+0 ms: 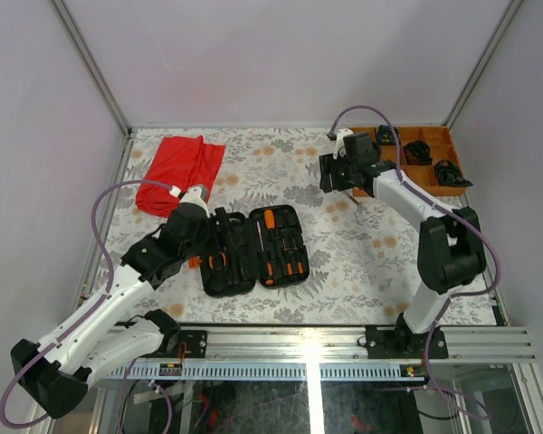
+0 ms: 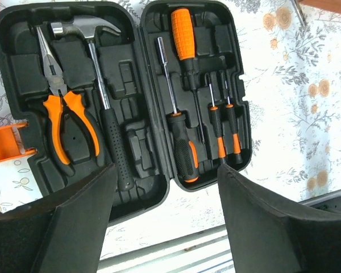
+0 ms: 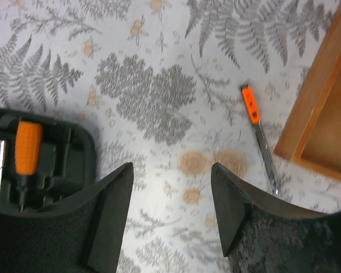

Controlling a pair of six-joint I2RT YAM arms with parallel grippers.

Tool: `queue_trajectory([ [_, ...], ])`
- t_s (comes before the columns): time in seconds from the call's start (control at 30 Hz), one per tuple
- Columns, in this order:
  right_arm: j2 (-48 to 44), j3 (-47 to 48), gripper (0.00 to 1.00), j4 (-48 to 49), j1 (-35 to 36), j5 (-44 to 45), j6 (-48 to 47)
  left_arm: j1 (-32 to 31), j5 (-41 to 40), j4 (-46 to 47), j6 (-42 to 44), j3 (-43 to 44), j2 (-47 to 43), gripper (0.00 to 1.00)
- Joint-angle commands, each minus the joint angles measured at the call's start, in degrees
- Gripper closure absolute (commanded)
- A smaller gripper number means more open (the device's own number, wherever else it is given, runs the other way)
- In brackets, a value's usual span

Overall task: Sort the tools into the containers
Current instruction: Pick up the screwdriver from the center of the board.

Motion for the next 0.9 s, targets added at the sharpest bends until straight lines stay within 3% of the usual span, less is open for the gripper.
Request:
queue_trajectory([
  [0.0, 5.4, 8.8, 0.36, -2.1, -1.2, -1.0, -6.8, 0.2, -0.5, -3.1, 2.6, 1.6, -0.5, 0.29],
  [0.37, 19.9, 26.0, 0.35, -15.1, -5.6, -3.7, -17.1, 0.3, 0.0, -0.7, 2.6, 0.1, 0.0, 0.28],
  [0.87, 31.8, 35.9, 0.40, -22.4, -5.6, 1.5, -21.9, 0.2, 1.1, -0.2, 3.1, -0.2, 0.5, 0.28],
])
